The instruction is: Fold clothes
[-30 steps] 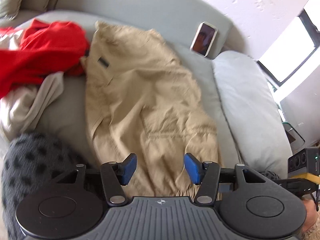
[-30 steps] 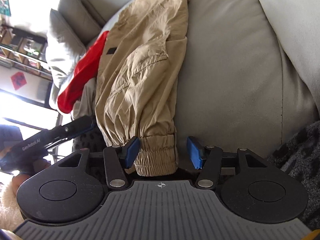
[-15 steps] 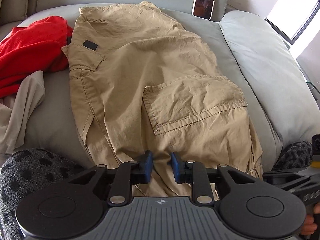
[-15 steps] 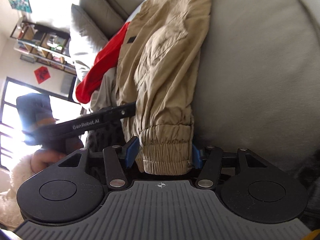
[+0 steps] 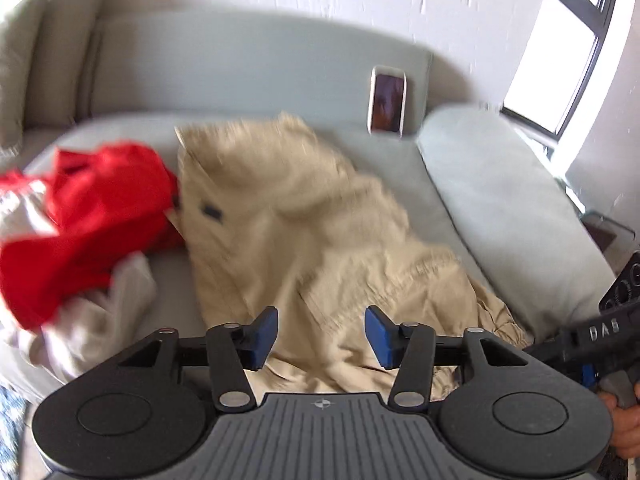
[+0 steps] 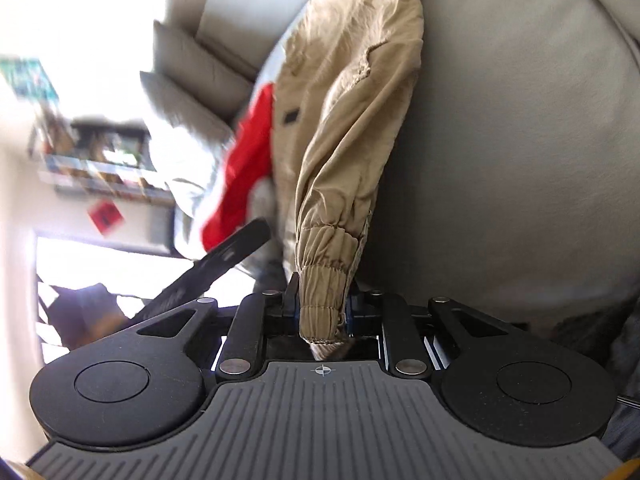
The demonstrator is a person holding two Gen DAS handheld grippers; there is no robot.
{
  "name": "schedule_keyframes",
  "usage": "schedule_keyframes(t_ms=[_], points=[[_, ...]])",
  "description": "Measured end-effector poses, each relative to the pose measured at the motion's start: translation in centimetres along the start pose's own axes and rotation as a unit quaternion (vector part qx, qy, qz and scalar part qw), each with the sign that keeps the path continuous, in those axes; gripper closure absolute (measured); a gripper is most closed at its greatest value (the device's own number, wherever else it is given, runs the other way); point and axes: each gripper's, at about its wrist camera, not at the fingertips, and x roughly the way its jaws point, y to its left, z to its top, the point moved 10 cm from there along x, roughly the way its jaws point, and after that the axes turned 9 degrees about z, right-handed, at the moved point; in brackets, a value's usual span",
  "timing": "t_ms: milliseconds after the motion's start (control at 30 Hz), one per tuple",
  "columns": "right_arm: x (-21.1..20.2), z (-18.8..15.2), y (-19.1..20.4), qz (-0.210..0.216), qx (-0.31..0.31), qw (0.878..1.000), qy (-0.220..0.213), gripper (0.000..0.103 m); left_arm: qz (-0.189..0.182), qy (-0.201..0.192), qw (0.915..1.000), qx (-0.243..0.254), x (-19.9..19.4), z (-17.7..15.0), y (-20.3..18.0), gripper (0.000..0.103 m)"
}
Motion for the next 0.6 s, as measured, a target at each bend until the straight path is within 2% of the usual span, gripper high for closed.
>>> schedule_keyframes(t_ms=[100, 167, 267, 367, 433, 500, 600], points=[[0.3, 1.0, 1.6, 0.048, 0.061, 0.997, -0.023, 0.084, 0.024, -0.033, 0.9991, 0.004, -2.3, 1.2, 2.4, 0.040], [0.7, 1.8, 2.4, 0.069, 0.097, 0.992, -0.040, 0.084, 0.040, -0.046, 0.9979, 0.018, -3.5, 1.5, 3.5, 0.040], [1.7, 2.9, 3.3, 0.088, 0.142, 0.984, -0.061, 0.083, 0.048, -0.056, 0.9950, 0.068, -4.5, 0.8, 3.2, 0.037], [2.7, 3.9, 4.6, 0.094, 0.151, 0.981, -0.071, 0.083, 0.045, -0.060, 0.9885, 0.131, -4.7, -0.5, 1.3, 0.031], [3.3, 4.5, 5.3, 0.095, 0.159, 0.980, -0.077, 0.083, 0.057, -0.071, 0.9771, 0.192, -4.6, -1.6, -0.3, 0.024], [3.6, 5.1, 5.9, 0.096, 0.168, 0.978, -0.082, 0.082, 0.080, -0.086, 0.9597, 0.255, -4.3, -2.6, -1.9, 0.017], [3.9, 5.8, 6.6, 0.098, 0.169, 0.977, -0.084, 0.081, 0.106, -0.078, 0.9321, 0.337, -2.7, -4.1, -3.4, 0.015]])
